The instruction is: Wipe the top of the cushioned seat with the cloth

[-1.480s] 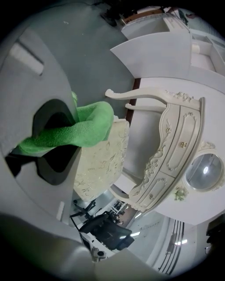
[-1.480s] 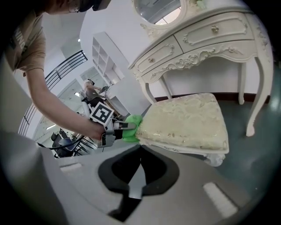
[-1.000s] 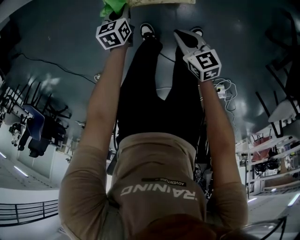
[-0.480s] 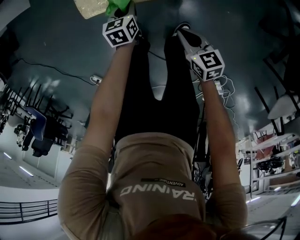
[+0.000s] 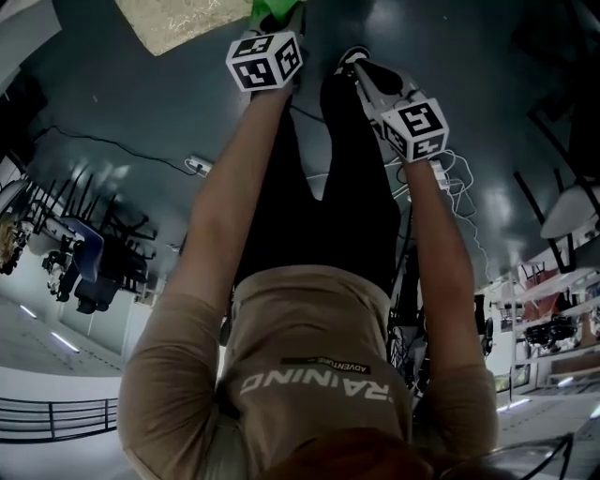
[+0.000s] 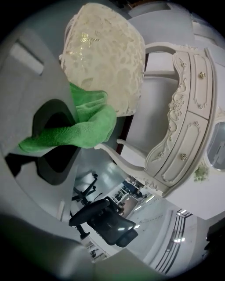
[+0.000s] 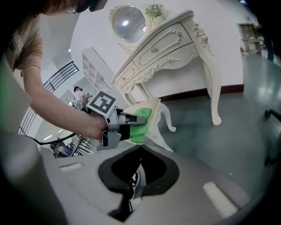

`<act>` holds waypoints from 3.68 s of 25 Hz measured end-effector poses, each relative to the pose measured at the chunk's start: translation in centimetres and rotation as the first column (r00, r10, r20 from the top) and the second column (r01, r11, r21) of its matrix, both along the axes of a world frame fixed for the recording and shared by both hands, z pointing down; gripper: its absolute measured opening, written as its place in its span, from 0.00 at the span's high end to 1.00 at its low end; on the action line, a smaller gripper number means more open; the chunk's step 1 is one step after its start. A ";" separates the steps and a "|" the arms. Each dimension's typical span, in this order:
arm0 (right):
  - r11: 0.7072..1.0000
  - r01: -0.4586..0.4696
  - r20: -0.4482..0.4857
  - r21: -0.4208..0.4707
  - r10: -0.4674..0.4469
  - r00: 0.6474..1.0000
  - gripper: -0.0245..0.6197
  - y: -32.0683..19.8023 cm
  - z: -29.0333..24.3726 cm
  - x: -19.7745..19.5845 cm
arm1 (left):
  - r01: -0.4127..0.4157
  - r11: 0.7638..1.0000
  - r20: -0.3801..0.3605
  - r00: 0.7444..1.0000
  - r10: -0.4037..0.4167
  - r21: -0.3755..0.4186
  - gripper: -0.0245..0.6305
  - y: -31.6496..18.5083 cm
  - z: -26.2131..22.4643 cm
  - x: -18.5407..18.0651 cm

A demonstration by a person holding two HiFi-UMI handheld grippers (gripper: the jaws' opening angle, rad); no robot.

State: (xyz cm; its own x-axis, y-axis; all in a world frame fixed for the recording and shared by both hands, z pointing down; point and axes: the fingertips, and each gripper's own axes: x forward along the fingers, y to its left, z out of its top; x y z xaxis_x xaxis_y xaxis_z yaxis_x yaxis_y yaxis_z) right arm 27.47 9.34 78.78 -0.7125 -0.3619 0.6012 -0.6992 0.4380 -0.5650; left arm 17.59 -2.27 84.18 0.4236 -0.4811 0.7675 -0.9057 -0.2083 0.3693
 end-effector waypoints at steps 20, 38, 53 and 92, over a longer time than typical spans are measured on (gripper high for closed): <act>0.980 -0.040 -0.005 0.193 0.042 0.999 0.96 1.5 -15.1 -1.0 | -0.156 0.982 -0.202 0.964 0.174 0.102 0.89 9.1 -17.6 0.0; 0.941 0.028 -0.034 0.339 -0.018 0.999 0.96 17.2 -40.2 -23.3 | -0.218 0.900 -0.086 0.960 0.268 0.378 0.89 27.9 -44.0 -21.5; 0.864 -0.012 0.002 0.504 0.013 1.000 0.96 24.0 -57.4 -26.7 | -0.097 0.818 0.003 0.993 0.115 0.566 0.89 34.4 -60.0 -30.3; 0.644 -0.081 0.080 0.761 0.032 0.996 0.96 32.5 -71.4 -21.6 | -0.056 0.615 0.051 0.998 0.025 0.786 0.89 44.0 -75.9 -26.4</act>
